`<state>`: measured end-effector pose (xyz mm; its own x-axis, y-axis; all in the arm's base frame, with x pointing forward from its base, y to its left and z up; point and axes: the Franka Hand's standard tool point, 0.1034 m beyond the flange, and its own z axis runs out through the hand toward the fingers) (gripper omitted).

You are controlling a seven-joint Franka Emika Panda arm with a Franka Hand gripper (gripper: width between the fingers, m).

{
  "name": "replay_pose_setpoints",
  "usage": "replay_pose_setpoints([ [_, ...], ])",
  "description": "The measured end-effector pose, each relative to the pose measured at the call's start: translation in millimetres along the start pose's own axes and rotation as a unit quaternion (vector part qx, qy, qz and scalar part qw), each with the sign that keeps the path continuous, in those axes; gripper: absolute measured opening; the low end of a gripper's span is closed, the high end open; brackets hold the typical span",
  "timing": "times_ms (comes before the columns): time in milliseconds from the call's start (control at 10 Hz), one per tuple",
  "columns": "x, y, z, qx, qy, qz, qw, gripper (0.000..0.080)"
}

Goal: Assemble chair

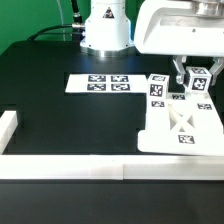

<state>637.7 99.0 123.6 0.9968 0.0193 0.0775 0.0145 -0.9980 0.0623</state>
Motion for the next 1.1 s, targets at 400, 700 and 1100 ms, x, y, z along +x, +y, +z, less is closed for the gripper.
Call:
replay_pose_setpoints([
  [400, -0.6, -2.9, -0.1, 0.001, 0.0, 0.006, 1.0, 0.0271],
  [700, 0.8, -4.5, 0.2, 0.001, 0.005, 0.01, 1.0, 0.0271],
  [1100, 2.9, -8.9, 0.5, 0.003, 0.012, 0.017, 1.0, 0.0271],
])
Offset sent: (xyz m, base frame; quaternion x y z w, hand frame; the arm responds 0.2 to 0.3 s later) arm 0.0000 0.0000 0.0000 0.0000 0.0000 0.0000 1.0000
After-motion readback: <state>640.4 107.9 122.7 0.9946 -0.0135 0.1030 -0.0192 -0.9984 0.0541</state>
